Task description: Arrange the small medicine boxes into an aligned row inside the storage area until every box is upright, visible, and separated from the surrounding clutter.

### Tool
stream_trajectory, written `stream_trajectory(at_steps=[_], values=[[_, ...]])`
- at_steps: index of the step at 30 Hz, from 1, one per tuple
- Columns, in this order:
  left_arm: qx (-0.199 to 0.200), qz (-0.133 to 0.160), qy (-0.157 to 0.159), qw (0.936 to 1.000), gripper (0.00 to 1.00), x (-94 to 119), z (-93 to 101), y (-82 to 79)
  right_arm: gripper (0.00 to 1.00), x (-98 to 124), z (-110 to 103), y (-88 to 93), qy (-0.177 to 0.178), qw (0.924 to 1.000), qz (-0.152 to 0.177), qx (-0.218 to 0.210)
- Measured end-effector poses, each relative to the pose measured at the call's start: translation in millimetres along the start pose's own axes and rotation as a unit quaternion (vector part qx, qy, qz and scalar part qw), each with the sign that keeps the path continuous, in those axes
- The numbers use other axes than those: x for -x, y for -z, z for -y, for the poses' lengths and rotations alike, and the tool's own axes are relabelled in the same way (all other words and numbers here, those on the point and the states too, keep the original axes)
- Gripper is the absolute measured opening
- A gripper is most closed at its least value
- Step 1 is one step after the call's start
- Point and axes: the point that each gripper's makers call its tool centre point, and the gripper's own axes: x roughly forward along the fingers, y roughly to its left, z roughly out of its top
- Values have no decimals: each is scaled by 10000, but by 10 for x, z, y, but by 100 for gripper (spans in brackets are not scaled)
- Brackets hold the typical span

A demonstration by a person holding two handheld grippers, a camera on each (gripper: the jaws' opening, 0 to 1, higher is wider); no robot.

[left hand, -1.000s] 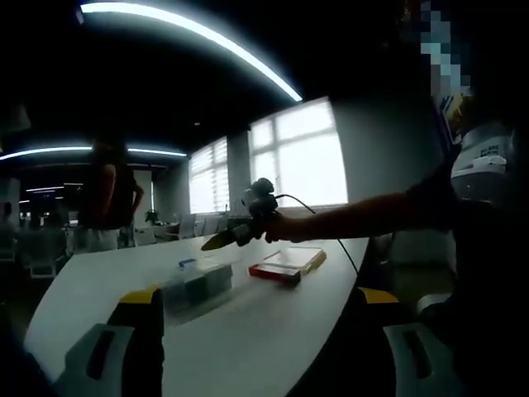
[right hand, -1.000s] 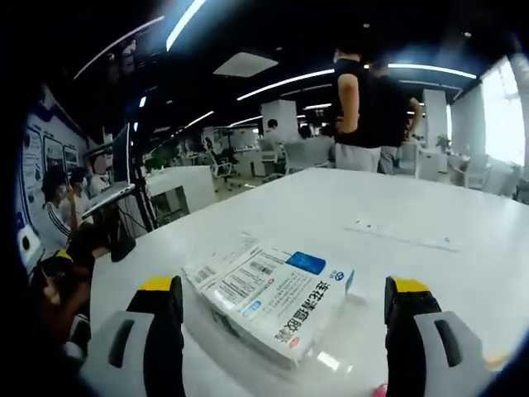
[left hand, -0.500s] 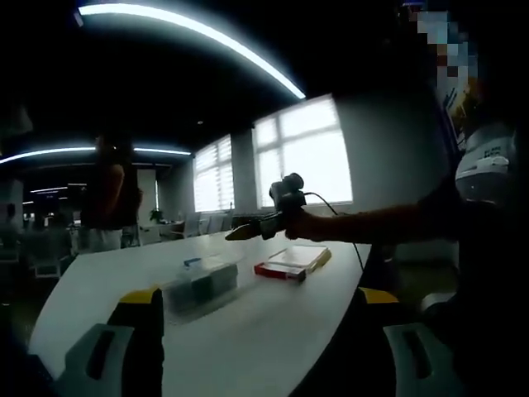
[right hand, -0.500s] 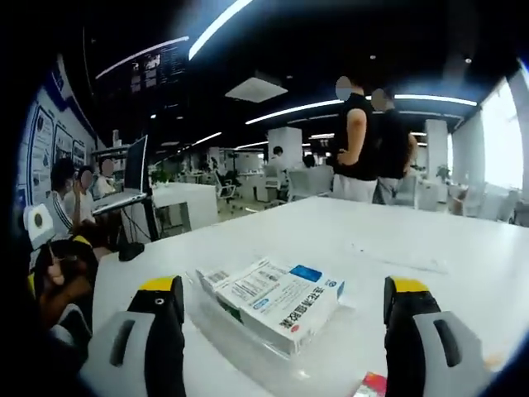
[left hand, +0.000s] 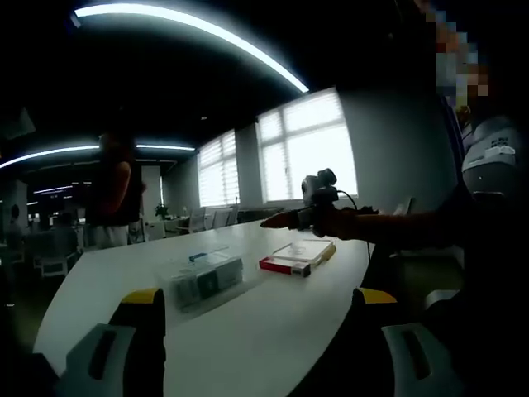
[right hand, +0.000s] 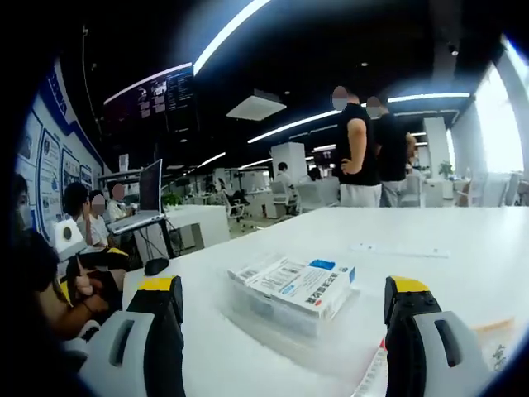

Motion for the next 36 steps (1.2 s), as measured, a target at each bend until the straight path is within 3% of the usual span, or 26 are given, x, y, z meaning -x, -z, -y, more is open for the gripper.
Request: stream_trajectory(at_steps=[3, 6, 10, 13, 20, 28, 36], values=[[-10, -22, -22, 10000, 94, 3, -10, 2, 100, 88, -33, -45, -28, 9998, 148, -127], [12, -36, -153, 9999, 94, 31, -56, -8, 100, 349, -111, -97, -52, 9988, 345, -348], [50, -31, -260, 9996, 94, 69, -111, -41, 100, 536, -135, -122, 14, 9980, 496, -392], [60, -152, -363, 9992, 94, 90, -148, -24, 100, 763, -113, -36, 171, 9983, 458, -317], [14, -368, -556, 9978, 94, 122, -226, 105, 100, 1000, -154, 65, 186, 9970, 532, -540], [117, -345, -562, 9978, 94, 177, -227, 99, 100, 1283, -234, 141, 192, 9951, 650, -719], [78, -308, -474, 9984, 93, 154, -171, 37, 100, 1533, -321, 145, 325, 9950, 838, -426]])
